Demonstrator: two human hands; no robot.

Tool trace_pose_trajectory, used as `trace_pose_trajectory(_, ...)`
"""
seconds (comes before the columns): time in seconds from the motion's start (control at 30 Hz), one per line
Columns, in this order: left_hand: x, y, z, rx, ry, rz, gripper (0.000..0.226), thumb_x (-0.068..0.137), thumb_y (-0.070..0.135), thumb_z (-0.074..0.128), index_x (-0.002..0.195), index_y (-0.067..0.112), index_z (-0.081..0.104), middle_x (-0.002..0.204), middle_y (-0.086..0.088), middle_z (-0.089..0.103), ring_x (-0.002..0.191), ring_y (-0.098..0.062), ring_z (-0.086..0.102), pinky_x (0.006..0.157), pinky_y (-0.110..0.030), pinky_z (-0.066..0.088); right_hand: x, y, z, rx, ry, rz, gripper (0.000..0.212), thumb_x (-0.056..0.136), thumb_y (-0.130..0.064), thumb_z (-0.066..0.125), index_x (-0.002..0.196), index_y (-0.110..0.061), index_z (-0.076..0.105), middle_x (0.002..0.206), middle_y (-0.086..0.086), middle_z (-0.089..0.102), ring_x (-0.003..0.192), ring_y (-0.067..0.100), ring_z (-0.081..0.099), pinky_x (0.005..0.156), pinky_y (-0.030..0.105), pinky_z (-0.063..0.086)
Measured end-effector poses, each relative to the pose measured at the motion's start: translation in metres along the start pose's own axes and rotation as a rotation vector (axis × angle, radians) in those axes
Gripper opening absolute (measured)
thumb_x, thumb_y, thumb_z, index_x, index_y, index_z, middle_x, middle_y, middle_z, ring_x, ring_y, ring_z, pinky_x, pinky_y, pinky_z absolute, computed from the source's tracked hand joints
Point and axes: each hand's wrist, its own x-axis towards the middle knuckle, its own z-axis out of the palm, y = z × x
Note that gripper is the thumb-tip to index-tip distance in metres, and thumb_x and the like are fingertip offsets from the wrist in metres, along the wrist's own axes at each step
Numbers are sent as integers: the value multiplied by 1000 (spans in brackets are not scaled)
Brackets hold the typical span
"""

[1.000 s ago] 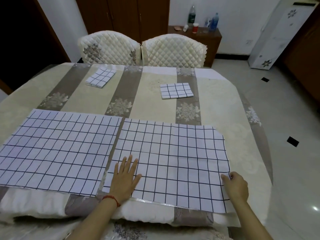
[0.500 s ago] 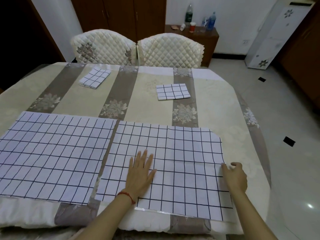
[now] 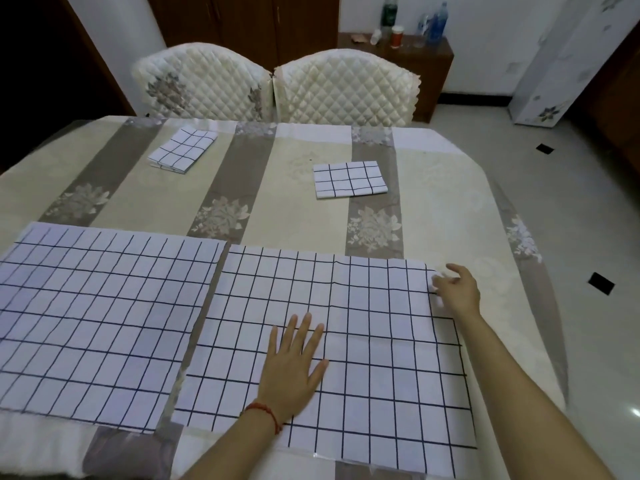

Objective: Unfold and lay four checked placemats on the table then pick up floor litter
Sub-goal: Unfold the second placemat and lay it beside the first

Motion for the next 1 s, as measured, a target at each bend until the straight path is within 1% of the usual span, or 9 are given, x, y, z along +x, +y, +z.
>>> trace_pose_trajectory(0.2, 0, 1, -3, 11, -25, -15, 59, 94, 54, 13, 146, 28, 12, 154, 0, 20, 143, -19, -1, 112, -44, 3, -2, -11, 13, -355, 114, -268, 34, 88, -15, 50, 121, -9, 55, 123, 14, 59, 114, 32, 52, 95, 39, 40)
trace_pose_trajectory(0.3, 0, 1, -3, 7, -28, -17, 59, 94, 55, 14, 146, 28, 12, 154, 1, 18, 144, -18, -4, 113, -43, 2, -19, -1, 33, -600, -90, -598, 47, 91, -35, 38, 130, -10, 48, 138, 11, 49, 130, 28, 41, 107, 38, 30)
trace_pose_trajectory(0.4, 0, 1, -3, 1, -31, -20, 59, 93, 55, 14, 146, 29, 11, 154, 1, 17, 144, -18, -5, 112, -43, 3, -32, 23, 50, -813, -341, -727, 81, 80, -62, 3, 145, -18, 22, 156, 0, 9, 145, 17, 4, 117, 39, 7)
trace_pose_trajectory(0.5, 0, 2, -5, -2, -37, -22, 59, 94, 54, 13, 146, 28, 12, 154, 1, 18, 143, -19, -2, 112, -44, 4, -35, 39, 53, -865, -359, -740, 88, 74, -71, -15, 147, -25, 5, 151, -9, -14, 140, 6, -15, 117, 34, -9)
trace_pose_trajectory(0.57, 0, 2, -5, 3, -38, -22, 59, 94, 55, 13, 146, 29, 12, 154, 1, 18, 143, -19, -2, 112, -43, 3, -35, 34, 51, -805, -271, -727, 76, 85, -63, 5, 145, -20, 21, 156, -2, 6, 145, 15, 4, 118, 38, 2)
trace_pose_trajectory(0.63, -1, 2, -4, 7, -42, -27, 59, 93, 55, 13, 146, 29, 11, 155, 1, 18, 143, -19, -2, 113, -43, 2, -30, 25, 41, -635, 29, -616, 53, 90, -40, 35, 132, -10, 45, 146, 14, 37, 135, 30, 34, 112, 46, 24)
trace_pose_trajectory(0.73, 0, 2, -4, 7, -34, -29, 59, 93, 55, 13, 146, 29, 10, 155, 1, 17, 143, -19, -2, 113, -42, 1, -19, 16, 18, -497, 290, -242, 44, 88, -23, 51, 127, -3, 46, 128, 25, 48, 119, 40, 42, 101, 47, 31)
trace_pose_trajectory(0.83, -1, 2, -4, 12, -36, -29, 59, 94, 55, 12, 146, 29, 11, 154, 1, 16, 143, -19, -1, 113, -43, 3, -6, 15, 5, -477, 234, -96, 50, 88, -27, 51, 131, -3, 39, 129, 25, 49, 119, 41, 43, 101, 46, 29)
trace_pose_trajectory(1.0, 0, 3, -4, -1, -45, -33, 59, 93, 55, 14, 146, 29, 12, 154, 1, 18, 143, -18, -1, 113, -42, 2, -2, -3, 7, 35, 81, -117, 47, 85, -14, 59, 130, -13, 45, 121, 16, 55, 100, 25, 51, 91, 32, 38)
